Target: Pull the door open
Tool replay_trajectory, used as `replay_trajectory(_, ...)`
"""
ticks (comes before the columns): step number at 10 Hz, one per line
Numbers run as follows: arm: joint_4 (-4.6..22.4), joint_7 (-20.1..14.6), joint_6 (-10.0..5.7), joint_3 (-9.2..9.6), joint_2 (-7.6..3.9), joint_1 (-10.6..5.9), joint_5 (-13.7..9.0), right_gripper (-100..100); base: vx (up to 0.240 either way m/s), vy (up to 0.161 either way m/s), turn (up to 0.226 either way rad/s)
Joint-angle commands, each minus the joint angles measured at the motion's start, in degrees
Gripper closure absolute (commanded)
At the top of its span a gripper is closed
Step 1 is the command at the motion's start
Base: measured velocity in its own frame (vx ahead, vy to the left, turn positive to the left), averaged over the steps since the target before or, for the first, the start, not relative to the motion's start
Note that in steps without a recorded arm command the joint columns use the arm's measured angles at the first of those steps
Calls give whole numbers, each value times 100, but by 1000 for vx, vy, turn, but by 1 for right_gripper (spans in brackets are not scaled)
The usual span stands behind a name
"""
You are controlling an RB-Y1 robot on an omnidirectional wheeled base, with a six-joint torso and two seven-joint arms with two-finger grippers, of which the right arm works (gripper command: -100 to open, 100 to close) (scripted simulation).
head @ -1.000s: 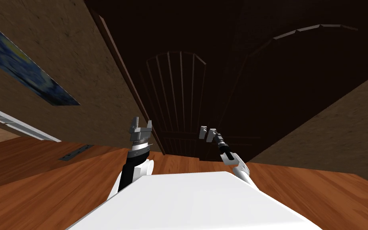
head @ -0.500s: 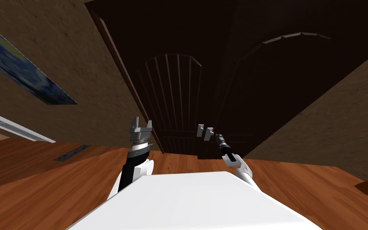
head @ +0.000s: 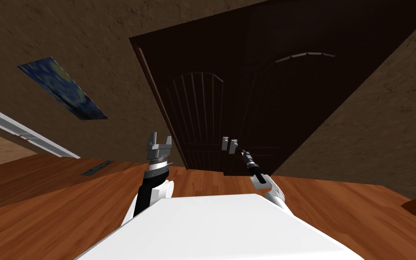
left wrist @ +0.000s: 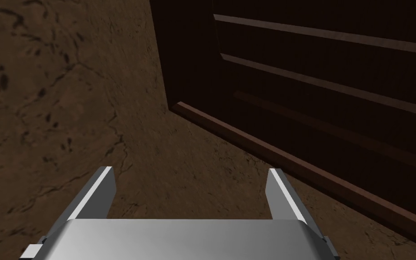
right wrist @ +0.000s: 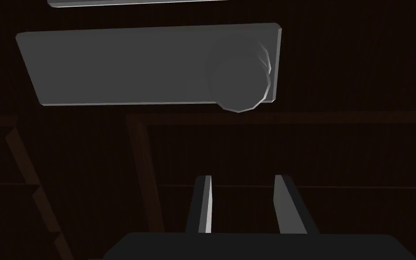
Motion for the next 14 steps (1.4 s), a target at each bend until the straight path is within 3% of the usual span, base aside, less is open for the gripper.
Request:
replay_trajectory(1,-110,-98,-23,105,-10,50,28,-100,-197,78,57)
replay_trajectory(3,-115,-103,-30,122,-6,45,35,-100,-144,28,36)
replay_trajectory(6,120,30,9,-176,-90,133,-41,-100,32,-120,-144)
replay_trajectory(9,154,75,-4,-169,-52,56,-48,-100,164,-44,34)
replay_trajectory(13,113,104,-52,-14,67,-143,-28,-100,193,50,106)
replay_trajectory(14,113,117,-36,-54,67,-91,-27,-100,108,34,38)
